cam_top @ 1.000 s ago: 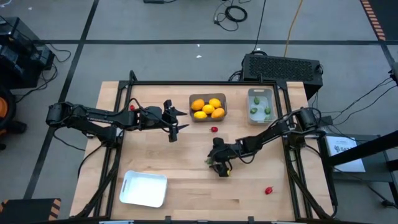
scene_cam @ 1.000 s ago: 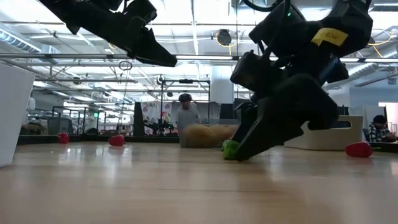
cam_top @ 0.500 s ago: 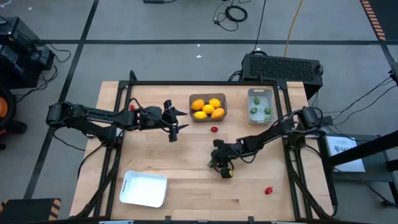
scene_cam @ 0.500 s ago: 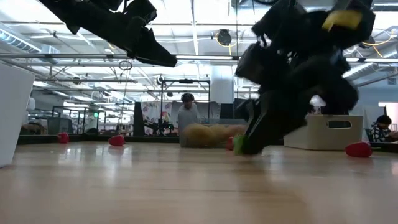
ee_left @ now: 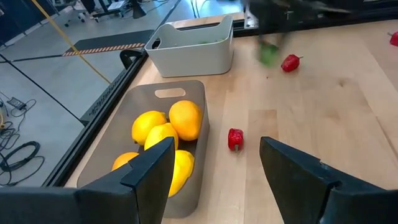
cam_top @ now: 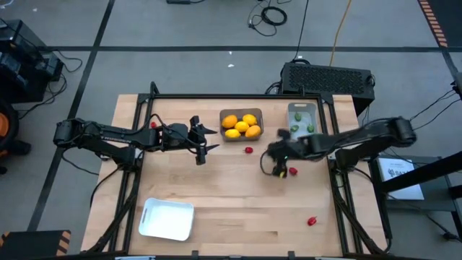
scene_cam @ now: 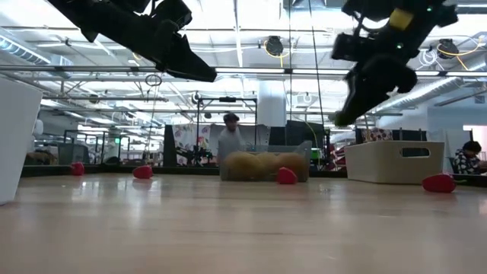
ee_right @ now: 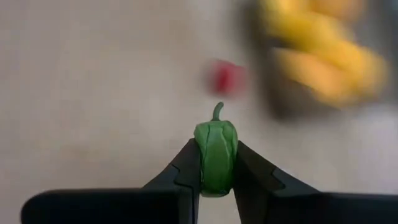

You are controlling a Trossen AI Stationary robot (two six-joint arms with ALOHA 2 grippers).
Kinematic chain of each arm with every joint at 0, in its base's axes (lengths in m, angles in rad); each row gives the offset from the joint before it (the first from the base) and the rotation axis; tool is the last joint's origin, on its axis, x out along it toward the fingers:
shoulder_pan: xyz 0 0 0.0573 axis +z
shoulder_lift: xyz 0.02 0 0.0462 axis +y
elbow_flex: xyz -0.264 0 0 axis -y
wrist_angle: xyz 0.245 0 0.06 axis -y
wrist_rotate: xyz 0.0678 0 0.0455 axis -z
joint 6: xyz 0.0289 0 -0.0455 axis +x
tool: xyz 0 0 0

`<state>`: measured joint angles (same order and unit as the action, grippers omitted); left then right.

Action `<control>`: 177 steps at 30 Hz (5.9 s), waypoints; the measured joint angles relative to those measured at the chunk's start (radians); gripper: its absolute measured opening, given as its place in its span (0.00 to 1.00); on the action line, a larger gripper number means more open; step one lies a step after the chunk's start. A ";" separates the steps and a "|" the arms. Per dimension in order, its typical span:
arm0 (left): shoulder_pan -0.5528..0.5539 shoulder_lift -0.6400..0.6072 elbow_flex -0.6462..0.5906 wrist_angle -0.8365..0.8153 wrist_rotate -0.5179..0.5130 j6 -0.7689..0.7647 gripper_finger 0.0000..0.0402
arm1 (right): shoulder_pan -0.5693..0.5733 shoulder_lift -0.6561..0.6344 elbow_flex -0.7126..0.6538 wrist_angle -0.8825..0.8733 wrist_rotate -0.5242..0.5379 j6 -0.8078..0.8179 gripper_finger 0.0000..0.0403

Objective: Sort produce into baskets
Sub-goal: Put the green pepper into the gray bin, then put the red pepper into the white bin

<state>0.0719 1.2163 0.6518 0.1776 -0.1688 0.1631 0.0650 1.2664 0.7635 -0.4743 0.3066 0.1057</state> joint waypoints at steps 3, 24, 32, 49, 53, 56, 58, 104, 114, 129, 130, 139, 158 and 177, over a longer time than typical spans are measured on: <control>0.000 0.000 0.000 0.000 0.000 0.000 0.61 | -0.066 -0.086 0.000 -0.119 0.151 0.050 0.15; 0.000 0.000 0.000 0.000 -0.004 0.000 0.61 | -0.554 -0.101 0.000 -0.360 0.159 0.226 0.22; 0.000 0.000 0.000 -0.002 -0.004 0.000 0.61 | -0.601 -0.089 0.000 -0.360 0.159 0.223 0.37; 0.000 0.000 0.000 0.000 -0.004 0.000 0.61 | -0.589 -0.090 0.199 -0.414 -0.086 0.273 0.50; 0.000 0.000 0.000 0.000 -0.004 0.000 0.61 | -0.521 -0.091 0.224 -0.413 -0.201 0.334 0.50; 0.000 0.000 0.000 0.000 -0.004 0.000 0.61 | -0.439 -0.091 0.215 -0.421 -0.266 0.390 0.50; 0.000 0.000 0.000 0.000 -0.004 0.000 0.61 | -0.367 -0.091 0.201 -0.423 -0.296 0.440 0.50; -0.004 0.824 0.560 -0.045 0.017 0.131 0.61 | 0.455 -0.090 0.036 -0.314 0.095 0.899 0.50; 0.027 0.846 0.560 -0.013 0.060 0.104 0.61 | 0.454 -0.090 0.036 -0.313 0.095 0.876 0.50; 0.039 0.911 0.560 0.030 0.075 0.073 0.61 | 0.454 -0.090 0.036 -0.304 0.094 0.876 0.50; 0.040 0.909 0.560 0.026 0.076 0.074 0.61 | 0.454 -0.090 0.036 -0.303 0.094 0.877 0.50; 0.040 0.914 0.560 0.024 0.087 0.074 0.61 | 0.454 -0.090 0.036 -0.288 0.095 0.877 0.50; 0.039 0.914 0.561 0.007 0.088 0.082 0.28 | 0.454 -0.090 0.036 -0.253 0.094 0.897 0.50; -0.002 0.847 0.557 -0.016 0.113 0.072 0.24 | 0.454 -0.090 0.036 -0.227 0.115 0.957 0.50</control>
<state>0.0695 2.0631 1.2087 0.1617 -0.0559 0.2355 0.5186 1.1763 0.7994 -0.7013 0.4213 1.0626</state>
